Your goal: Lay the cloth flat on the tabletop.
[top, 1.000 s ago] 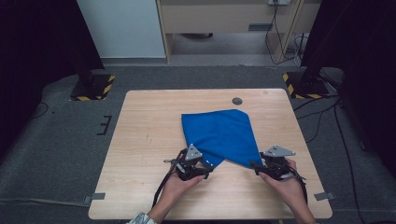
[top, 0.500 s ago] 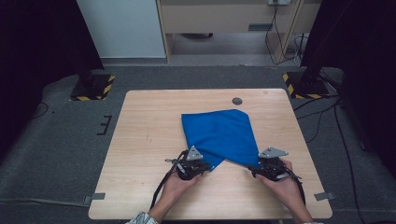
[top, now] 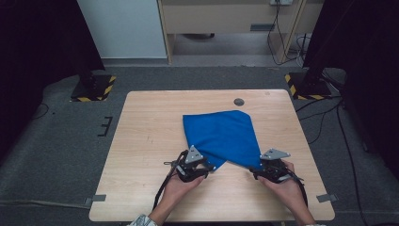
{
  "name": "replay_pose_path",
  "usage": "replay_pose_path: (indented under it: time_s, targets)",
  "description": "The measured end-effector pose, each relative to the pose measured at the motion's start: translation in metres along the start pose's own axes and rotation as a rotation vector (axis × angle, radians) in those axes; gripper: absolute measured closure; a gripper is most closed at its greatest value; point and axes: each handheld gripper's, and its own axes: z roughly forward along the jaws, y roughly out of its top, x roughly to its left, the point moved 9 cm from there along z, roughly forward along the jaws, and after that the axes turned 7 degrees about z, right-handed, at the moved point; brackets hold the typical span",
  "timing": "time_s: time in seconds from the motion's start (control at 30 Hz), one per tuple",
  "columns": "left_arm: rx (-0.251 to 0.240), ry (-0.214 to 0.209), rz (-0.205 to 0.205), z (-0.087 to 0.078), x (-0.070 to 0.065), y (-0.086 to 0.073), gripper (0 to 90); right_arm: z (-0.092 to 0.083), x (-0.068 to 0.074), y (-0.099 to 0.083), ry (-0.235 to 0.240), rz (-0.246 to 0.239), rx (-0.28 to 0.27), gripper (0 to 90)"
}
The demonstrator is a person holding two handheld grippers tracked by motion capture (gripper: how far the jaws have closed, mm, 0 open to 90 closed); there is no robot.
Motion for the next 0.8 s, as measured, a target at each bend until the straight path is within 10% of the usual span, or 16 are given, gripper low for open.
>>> replay_pose_path:
  time_s: [0.33, 0.53, 0.8]
  targets:
    - [0.071, 0.007, 0.058, 0.017, 0.004, -0.016, 32.6, 0.001, 0.002, -0.001, 0.010, 0.000, 0.009, 37.7]
    - [0.116, -0.012, 0.001, 0.025, 0.008, -0.023, 42.2, 0.002, 0.003, -0.002, 0.011, 0.000, 0.019, 37.8]
    - [0.139, 0.028, 0.024, 0.027, 0.013, -0.026, 59.7, 0.002, 0.003, -0.002, 0.012, -0.003, 0.018, 38.3]
